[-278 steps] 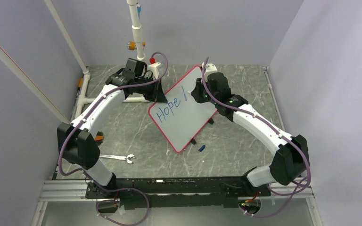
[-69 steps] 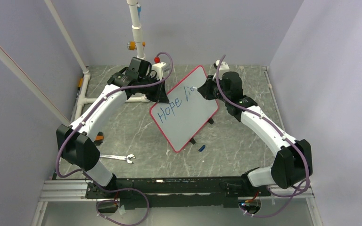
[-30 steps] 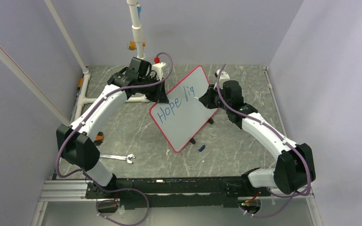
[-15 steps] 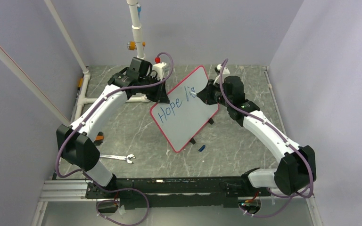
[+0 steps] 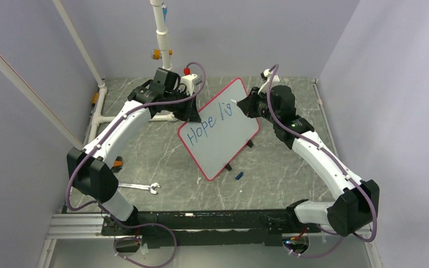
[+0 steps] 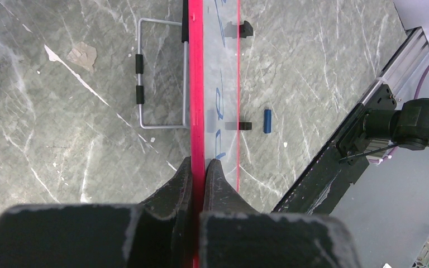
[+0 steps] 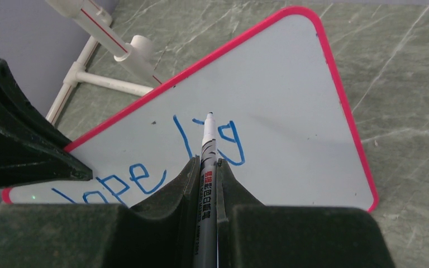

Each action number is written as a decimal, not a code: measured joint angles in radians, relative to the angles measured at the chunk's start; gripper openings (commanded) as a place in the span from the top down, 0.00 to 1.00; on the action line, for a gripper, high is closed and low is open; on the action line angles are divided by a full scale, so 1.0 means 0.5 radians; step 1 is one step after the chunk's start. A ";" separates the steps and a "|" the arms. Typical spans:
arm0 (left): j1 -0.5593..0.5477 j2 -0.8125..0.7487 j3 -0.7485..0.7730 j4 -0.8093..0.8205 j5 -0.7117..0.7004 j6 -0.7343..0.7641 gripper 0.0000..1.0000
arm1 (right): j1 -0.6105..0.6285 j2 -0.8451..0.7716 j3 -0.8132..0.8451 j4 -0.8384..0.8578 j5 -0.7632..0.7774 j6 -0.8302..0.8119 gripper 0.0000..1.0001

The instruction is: Write a sentence on the whiteboard

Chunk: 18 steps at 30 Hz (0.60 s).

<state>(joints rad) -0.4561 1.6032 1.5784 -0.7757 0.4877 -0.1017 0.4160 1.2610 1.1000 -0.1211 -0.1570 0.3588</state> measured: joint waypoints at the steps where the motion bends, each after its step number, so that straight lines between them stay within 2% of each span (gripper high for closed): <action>1: 0.000 0.000 0.000 0.001 0.002 0.000 1.00 | -0.001 0.015 0.018 0.000 0.008 -0.001 1.00; 18: 0.000 0.000 0.000 0.001 0.001 0.000 1.00 | -0.001 0.285 0.178 -0.010 0.076 -0.007 1.00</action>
<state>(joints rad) -0.4561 1.6032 1.5784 -0.7753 0.4881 -0.1017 0.4156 1.4033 1.1889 -0.1261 -0.1188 0.3553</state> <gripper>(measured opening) 0.055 0.135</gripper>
